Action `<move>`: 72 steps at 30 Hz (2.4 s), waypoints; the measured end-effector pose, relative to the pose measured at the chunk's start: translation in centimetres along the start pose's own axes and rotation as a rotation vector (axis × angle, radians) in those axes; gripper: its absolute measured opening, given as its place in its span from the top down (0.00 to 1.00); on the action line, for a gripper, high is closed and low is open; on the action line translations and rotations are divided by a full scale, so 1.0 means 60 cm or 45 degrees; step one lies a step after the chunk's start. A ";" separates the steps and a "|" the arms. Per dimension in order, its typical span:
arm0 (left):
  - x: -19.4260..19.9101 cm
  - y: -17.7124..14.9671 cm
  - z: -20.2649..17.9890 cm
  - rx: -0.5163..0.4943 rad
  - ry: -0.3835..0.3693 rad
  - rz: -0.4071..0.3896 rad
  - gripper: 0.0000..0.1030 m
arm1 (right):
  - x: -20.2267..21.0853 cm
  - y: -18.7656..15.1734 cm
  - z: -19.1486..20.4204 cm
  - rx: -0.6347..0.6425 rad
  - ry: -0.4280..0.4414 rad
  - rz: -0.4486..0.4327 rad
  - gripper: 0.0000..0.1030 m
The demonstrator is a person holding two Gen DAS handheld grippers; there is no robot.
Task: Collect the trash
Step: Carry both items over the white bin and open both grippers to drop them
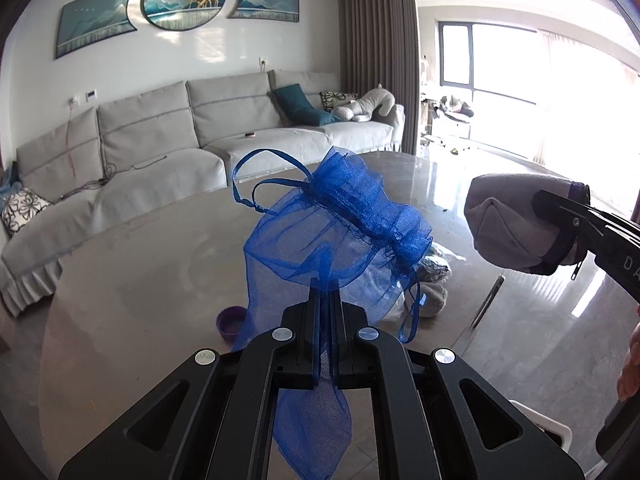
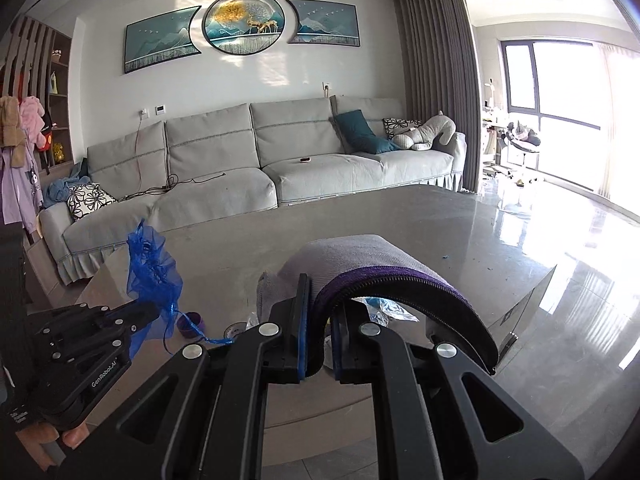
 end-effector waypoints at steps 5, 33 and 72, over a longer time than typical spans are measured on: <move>0.032 -0.010 -0.037 -0.030 -0.087 -0.006 0.97 | 0.062 -0.023 0.012 0.051 -0.072 -0.011 0.90; 0.079 -0.221 -0.322 -0.377 -0.598 0.238 0.97 | 0.249 -0.260 -0.052 -0.057 -0.447 0.160 0.90; -0.004 -0.302 -0.339 -0.510 -0.468 0.393 0.11 | 0.207 -0.347 -0.118 -0.163 -0.446 0.313 0.90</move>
Point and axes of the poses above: each gripper's, at about its wrist camera, not at the fingertips, and x roughly against the way its jaws point, z to its left, y to its top, the point moved 3 cm from there along -x, roughly the way its jaws point, and after that the axes turned 1 degree about -y, right-handed, at the moved point
